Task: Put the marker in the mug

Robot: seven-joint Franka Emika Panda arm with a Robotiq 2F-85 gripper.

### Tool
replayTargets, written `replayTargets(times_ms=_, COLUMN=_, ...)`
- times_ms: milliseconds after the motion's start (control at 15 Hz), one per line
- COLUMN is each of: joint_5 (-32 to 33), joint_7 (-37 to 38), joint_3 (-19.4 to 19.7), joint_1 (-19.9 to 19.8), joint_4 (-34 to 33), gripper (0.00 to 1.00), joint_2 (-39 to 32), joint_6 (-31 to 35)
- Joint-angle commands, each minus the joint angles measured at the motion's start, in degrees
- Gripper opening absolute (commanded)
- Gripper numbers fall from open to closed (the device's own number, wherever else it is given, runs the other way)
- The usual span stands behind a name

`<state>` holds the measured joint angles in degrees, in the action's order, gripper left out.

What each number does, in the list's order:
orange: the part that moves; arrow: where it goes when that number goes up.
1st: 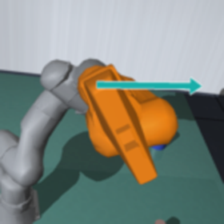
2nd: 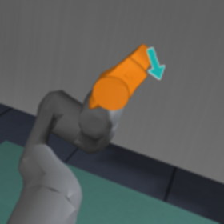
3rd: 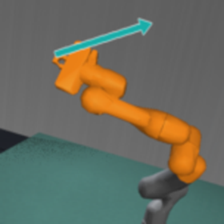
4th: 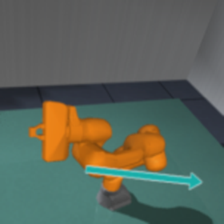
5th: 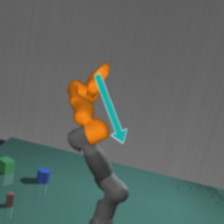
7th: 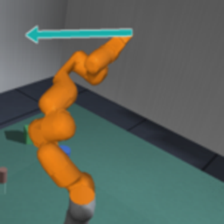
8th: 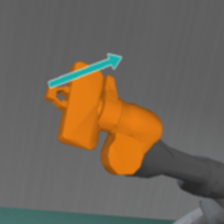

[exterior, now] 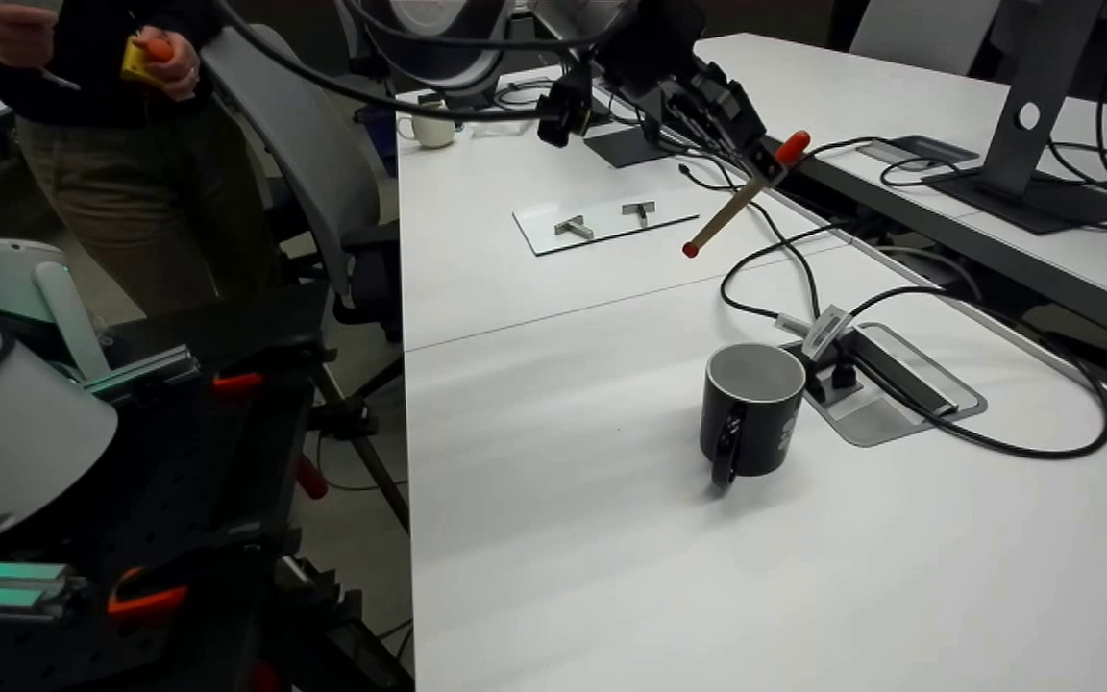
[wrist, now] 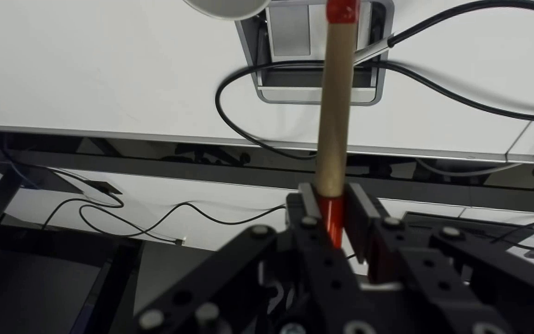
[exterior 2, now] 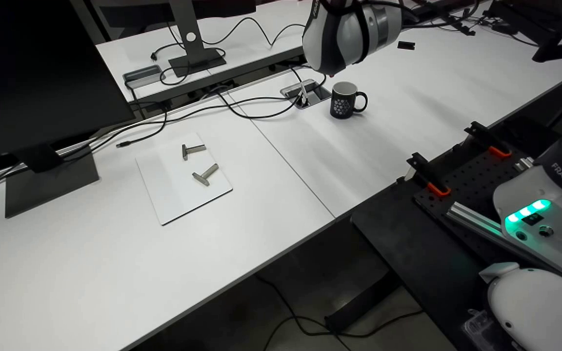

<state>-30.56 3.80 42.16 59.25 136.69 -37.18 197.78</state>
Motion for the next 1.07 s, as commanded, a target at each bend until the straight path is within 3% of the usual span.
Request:
replayTargets(times_ms=0, joint_5=-2.5, joint_7=6.9, joint_3=5.0, joint_1=5.6, joint_4=-3.8, gripper=0.07, joint_2=-5.7, joint_6=0.0)
replayTargets(times_ms=333, joint_5=-1.2, joint_7=17.6, joint_3=10.9, joint_1=12.1, joint_4=-9.3, gripper=0.07, joint_2=-12.7, joint_6=0.3)
replayTargets(times_ms=733, joint_5=2.0, joint_7=30.2, joint_3=10.4, joint_1=13.7, joint_4=-12.5, gripper=0.07, joint_2=-14.7, joint_6=0.0)
replayTargets(times_ms=1000, joint_5=1.2, joint_7=40.0, joint_3=13.3, joint_1=16.1, joint_4=-15.5, gripper=0.07, joint_2=-17.4, joint_6=0.1)
